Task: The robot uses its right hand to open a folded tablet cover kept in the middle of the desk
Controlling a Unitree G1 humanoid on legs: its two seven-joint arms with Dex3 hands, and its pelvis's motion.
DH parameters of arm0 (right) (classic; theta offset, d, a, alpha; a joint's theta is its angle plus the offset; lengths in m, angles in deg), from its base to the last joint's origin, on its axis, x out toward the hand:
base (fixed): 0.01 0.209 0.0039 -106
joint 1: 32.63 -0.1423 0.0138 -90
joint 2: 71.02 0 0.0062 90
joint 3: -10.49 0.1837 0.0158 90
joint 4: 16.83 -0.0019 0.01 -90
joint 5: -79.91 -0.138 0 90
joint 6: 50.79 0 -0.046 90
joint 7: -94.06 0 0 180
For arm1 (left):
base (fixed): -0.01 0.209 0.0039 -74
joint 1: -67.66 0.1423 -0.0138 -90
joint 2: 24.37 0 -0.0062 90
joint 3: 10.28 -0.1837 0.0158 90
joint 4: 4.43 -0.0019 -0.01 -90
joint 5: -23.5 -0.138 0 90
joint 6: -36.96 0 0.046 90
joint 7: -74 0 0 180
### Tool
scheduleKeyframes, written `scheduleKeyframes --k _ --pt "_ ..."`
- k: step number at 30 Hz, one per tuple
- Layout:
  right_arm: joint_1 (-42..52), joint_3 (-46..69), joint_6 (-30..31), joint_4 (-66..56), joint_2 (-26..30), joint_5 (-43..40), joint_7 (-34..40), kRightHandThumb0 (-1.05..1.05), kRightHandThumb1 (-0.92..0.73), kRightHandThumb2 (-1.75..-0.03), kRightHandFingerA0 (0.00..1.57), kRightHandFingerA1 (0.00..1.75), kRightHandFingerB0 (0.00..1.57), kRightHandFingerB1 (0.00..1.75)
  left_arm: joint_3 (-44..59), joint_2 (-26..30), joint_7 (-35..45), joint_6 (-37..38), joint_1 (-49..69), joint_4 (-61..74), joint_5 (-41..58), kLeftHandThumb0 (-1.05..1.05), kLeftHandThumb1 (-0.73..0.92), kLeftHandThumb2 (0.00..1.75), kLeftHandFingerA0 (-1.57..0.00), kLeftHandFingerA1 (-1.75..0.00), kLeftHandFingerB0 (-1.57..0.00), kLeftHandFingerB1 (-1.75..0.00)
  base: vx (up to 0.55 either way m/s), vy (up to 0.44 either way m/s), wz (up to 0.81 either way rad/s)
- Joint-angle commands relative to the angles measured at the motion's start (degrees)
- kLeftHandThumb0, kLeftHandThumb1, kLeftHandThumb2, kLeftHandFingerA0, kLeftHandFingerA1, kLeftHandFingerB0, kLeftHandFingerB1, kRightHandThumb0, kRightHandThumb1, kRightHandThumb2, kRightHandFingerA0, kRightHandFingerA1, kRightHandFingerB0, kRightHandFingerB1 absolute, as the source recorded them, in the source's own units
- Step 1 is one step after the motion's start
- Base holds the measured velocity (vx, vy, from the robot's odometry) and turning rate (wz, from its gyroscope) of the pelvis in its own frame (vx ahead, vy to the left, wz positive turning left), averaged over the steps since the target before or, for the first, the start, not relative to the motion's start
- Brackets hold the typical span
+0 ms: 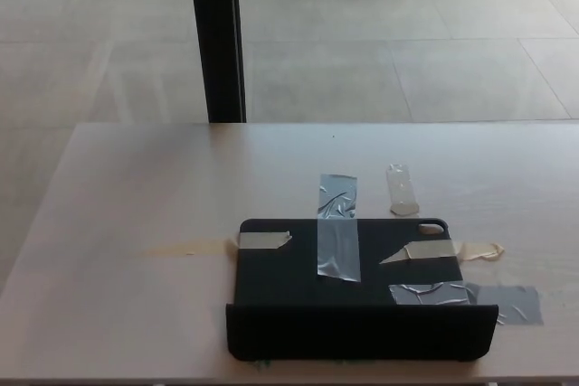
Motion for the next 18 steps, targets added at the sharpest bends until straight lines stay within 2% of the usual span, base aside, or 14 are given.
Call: scheduleKeyframes --k 1,2,3,4,5,6,7,8,9,10,12,15,16,18 --pt "-1.8 8.7 2.0 -4.5 3.5 -9.4 2.8 -0.83 -0.63 -1.04 0.61 0.68 0.40 0.59 4.7 2.6 1.6 0.2 -1.3 -3.0 5.9 -0.69 0.75 0.62 -0.75 -0.79 -0.63 -0.69 0.00 0.000 0.00" --pt "-3.1 10.7 3.2 -6.1 3.8 -11.0 3.5 -0.83 -0.63 -1.04 0.61 0.68 0.40 0.59 4.9 2.7 1.5 -0.1 -1.3 -2.9 6.0 -0.69 0.75 0.62 -0.75 -0.79 -0.63 -0.69 0.00 0.000 0.00" --pt "-3.9 11.6 4.4 -8.2 4.2 -11.6 3.6 -0.81 -0.81 -0.64 0.81 0.65 0.37 0.48 5.1 2.7 1.5 0.0 -1.3 -3.0 5.9 -0.70 0.75 0.62 -0.75 -0.78 -0.64 -0.69 0.00 0.000 0.00" --pt "-5.1 12.9 5.3 -10.1 4.7 -12.7 3.3 -0.81 -0.64 -1.03 0.60 0.67 0.30 0.55 5.2 2.8 1.5 0.2 -1.3 -3.5 5.9 -0.69 0.75 0.62 -0.74 -0.77 -0.63 -0.68 0.00 0.000 0.00" --pt "-5.3 13.2 6.4 -14.1 4.5 -13.0 3.4 -0.88 -0.67 -1.05 0.55 0.64 0.33 0.56 5.0 2.9 1.7 0.4 -1.3 -3.7 5.6 -0.69 0.76 0.63 -0.73 -0.75 -0.64 -0.68 0.00 0.000 0.00" --pt "-5.8 13.5 6.5 -17.0 4.2 -13.1 3.5 -0.86 -0.78 -0.64 0.86 0.68 0.45 0.50 4.9 2.9 1.8 0.6 -1.2 -3.7 5.6 -0.69 0.76 0.63 -0.72 -0.76 -0.64 -0.67 0.00 0.000 0.00" --pt "-7.1 13.7 5.7 -19.5 4.2 -13.3 3.4 -0.96 -0.71 -0.63 0.77 0.47 0.60 0.40 5.1 2.9 1.9 0.5 -1.1 -3.7 5.8 -0.69 0.75 0.62 -0.72 -0.76 -0.64 -0.67 0.00 0.000 0.00" --pt "-7.8 13.7 5.7 -20.7 4.4 -13.2 3.3 -0.96 -0.71 -0.63 0.77 0.47 0.60 0.40 5.2 2.9 1.8 0.3 -1.1 -3.7 6.1 -0.69 0.75 0.62 -0.72 -0.76 -0.64 -0.67 0.00 0.000 0.00" --pt "-9.2 13.6 5.7 -23.6 4.6 -14.5 1.7 -0.86 -0.77 -0.63 0.61 0.56 0.43 0.43 5.4 3.0 2.0 0.2 -1.2 -3.8 6.4 -0.68 0.75 0.62 -0.71 -0.76 -0.63 -0.67 0.00 0.000 0.00" --pt "-12.7 11.7 6.9 -28.7 6.4 -13.8 1.6 -0.77 -0.79 -0.64 0.60 0.47 0.43 0.37 5.3 3.0 1.9 0.3 -1.2 -3.7 6.3 -0.68 0.77 0.63 -0.74 -0.78 -0.64 -0.67 0.00 0.000 0.00" --pt "-17.9 11.3 5.3 -31.9 6.3 -15.6 1.3 -0.77 -0.73 -0.62 0.61 0.51 0.44 0.40 5.4 3.0 1.9 0.4 -1.3 -3.8 6.5 -0.68 0.76 0.63 -0.73 -0.78 -0.63 -0.67 0.00 0.000 0.00" --pt "-20.5 7.7 6.9 -38.4 6.7 -12.1 2.1 -0.82 -0.77 -0.63 0.60 0.51 0.48 0.39 5.5 3.1 1.5 0.2 -1.3 -4.0 6.7 -0.69 0.75 0.62 -0.74 -0.78 -0.62 -0.68 0.00 0.000 0.00" --pt "-24.2 4.9 9.4 -42.3 7.3 -14.0 -0.6 -0.78 -0.76 -0.63 0.52 0.52 0.44 0.42 5.5 3.0 1.4 0.1 -1.4 -3.9 6.7 -0.68 0.75 0.62 -0.75 -0.79 -0.63 -0.68 0.00 0.000 0.00" --pt "-26.0 1.7 8.6 -44.6 6.8 -11.5 -0.7 -0.75 -0.78 -0.63 0.54 0.51 0.44 0.42 5.7 3.2 1.6 0.2 -1.1 -4.0 6.8 -0.69 0.75 0.62 -0.75 -0.79 -0.63 -0.68 0.00 0.000 0.00"
